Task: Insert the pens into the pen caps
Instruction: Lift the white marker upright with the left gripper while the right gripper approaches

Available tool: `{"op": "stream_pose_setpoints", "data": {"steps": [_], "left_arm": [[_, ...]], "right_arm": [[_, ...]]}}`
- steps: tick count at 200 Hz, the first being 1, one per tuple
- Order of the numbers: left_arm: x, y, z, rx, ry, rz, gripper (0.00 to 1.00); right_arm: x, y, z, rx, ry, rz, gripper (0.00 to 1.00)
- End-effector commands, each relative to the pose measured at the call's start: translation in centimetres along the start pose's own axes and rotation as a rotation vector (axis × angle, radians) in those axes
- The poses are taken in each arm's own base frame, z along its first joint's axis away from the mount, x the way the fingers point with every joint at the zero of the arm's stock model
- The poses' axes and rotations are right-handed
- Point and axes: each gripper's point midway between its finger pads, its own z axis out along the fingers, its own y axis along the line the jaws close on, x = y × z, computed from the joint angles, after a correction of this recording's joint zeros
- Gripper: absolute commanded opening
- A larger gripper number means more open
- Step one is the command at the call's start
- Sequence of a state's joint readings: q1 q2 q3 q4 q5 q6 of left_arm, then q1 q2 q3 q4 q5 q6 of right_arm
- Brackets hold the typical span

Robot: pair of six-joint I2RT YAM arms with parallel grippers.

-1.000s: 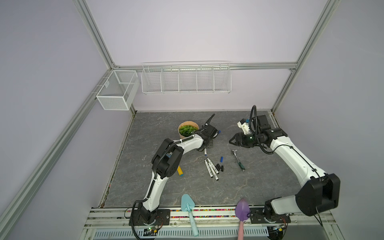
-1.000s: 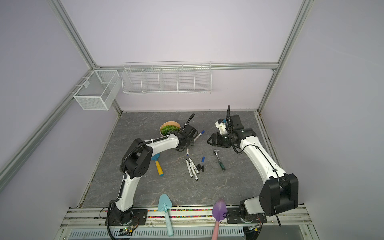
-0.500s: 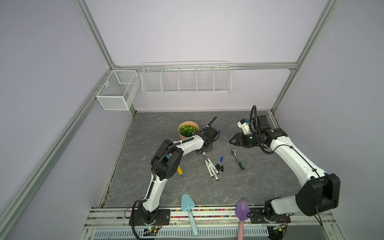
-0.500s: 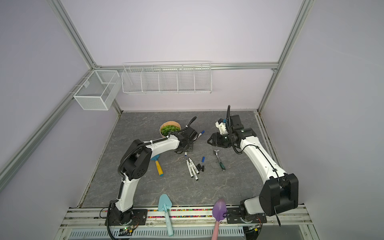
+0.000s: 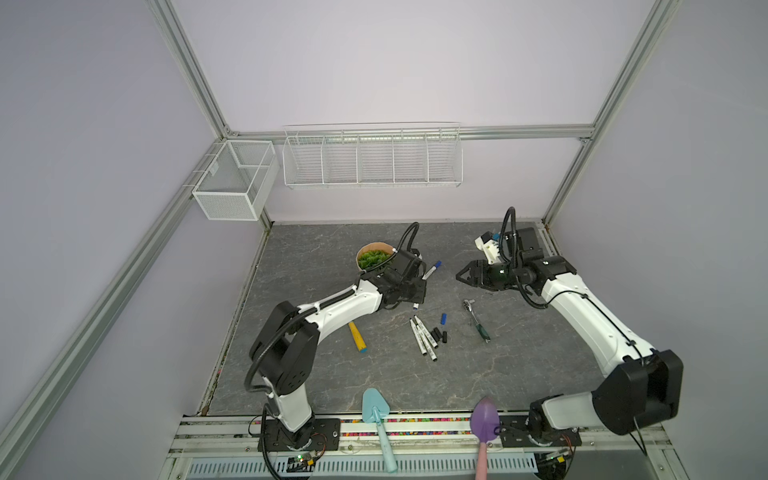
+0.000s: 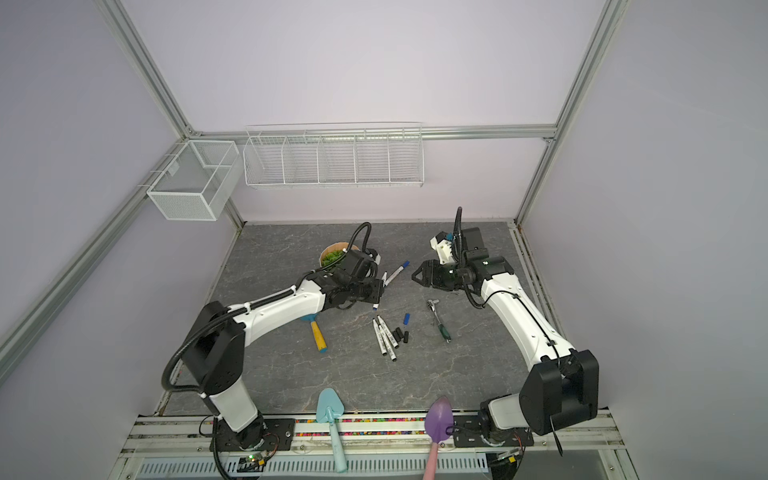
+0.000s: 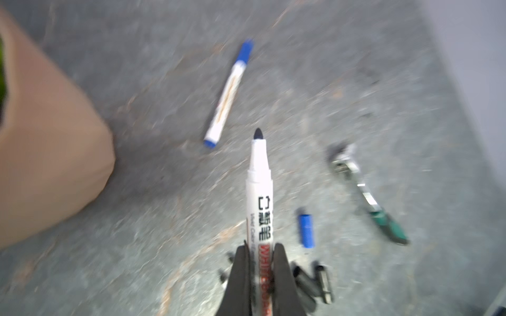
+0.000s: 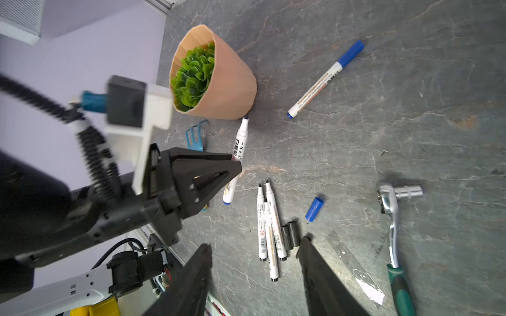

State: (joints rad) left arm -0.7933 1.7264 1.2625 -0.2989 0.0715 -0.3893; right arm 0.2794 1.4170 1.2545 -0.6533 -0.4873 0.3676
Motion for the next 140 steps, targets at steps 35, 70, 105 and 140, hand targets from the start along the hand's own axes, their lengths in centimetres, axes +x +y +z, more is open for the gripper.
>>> {"op": "stream_pose_setpoints", "data": {"steps": [35, 70, 105, 140], "left_arm": [[-2.6, -5.8, -1.5, 0.333, -0.173, 0.036, 0.00], [-3.9, -6.5, -3.2, 0.364, -0.261, 0.048, 0.00], [-4.1, -6.7, -3.6, 0.364, -0.286, 0.053, 0.00], [-4.2, -7.2, -3.9, 0.380, -0.295, 0.064, 0.00]], "right_arm": [[-2.9, 4.2, 2.2, -0.102, -0.028, -0.055, 0.55], [-2.8, 3.8, 3.6, -0.083, -0.001, -0.054, 0.54], [-2.5, 2.8, 4.5, -0.052, 0.017, -0.051, 0.54], [-2.2, 2.9, 5.5, -0.072, 0.038, -0.046, 0.35]]}}
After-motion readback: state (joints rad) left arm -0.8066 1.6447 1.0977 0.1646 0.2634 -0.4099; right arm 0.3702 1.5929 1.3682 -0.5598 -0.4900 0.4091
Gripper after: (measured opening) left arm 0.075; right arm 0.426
